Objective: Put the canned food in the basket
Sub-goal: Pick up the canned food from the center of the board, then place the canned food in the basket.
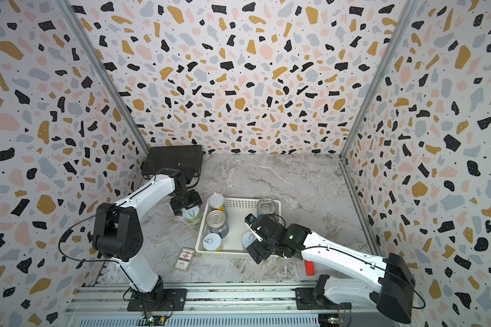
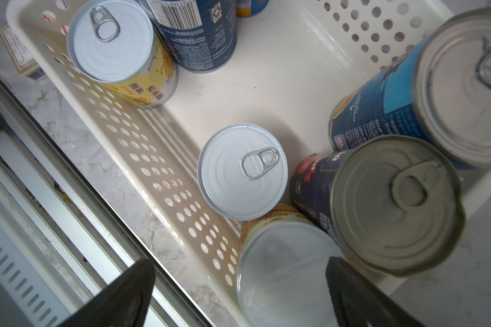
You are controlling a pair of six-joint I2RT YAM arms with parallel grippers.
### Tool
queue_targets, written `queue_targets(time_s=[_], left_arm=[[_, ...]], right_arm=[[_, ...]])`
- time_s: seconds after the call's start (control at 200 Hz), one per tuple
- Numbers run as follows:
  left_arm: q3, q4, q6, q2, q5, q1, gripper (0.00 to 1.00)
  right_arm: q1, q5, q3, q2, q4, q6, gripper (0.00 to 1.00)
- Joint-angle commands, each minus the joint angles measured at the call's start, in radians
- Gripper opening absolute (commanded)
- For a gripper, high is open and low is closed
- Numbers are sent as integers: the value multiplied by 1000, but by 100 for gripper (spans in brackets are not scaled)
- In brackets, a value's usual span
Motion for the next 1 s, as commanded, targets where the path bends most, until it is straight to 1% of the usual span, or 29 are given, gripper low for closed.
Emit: queue_targets(time_s=[0.0, 0.15, 0.325, 0.44, 0.586, 0.711, 0.846, 0.996], left_arm=[[50, -80, 26, -86, -25, 22, 63], [71, -122, 35, -160, -9, 28, 63], [73, -128, 48, -259, 29, 23, 61], [107, -173, 73, -291, 27, -11, 61], [145, -217, 79, -327, 12, -98, 61], [144, -219, 53, -373, -29, -216, 61], [107, -194, 14, -394, -33, -334, 61], [82, -165, -26, -386, -49, -460, 61]], right_arm=[[0, 1, 9, -25, -7, 11, 100], [0, 4, 11, -24, -9, 11, 100], [1, 26, 5, -45, -10, 15, 100], [0, 35, 2, -56, -10, 18, 100], [0, 52, 0, -69, -12, 22, 100], [1, 83, -4, -92, -17, 27, 100], [0, 131, -12, -131, -23, 39, 100], [0, 168, -24, -176, -26, 48, 100]])
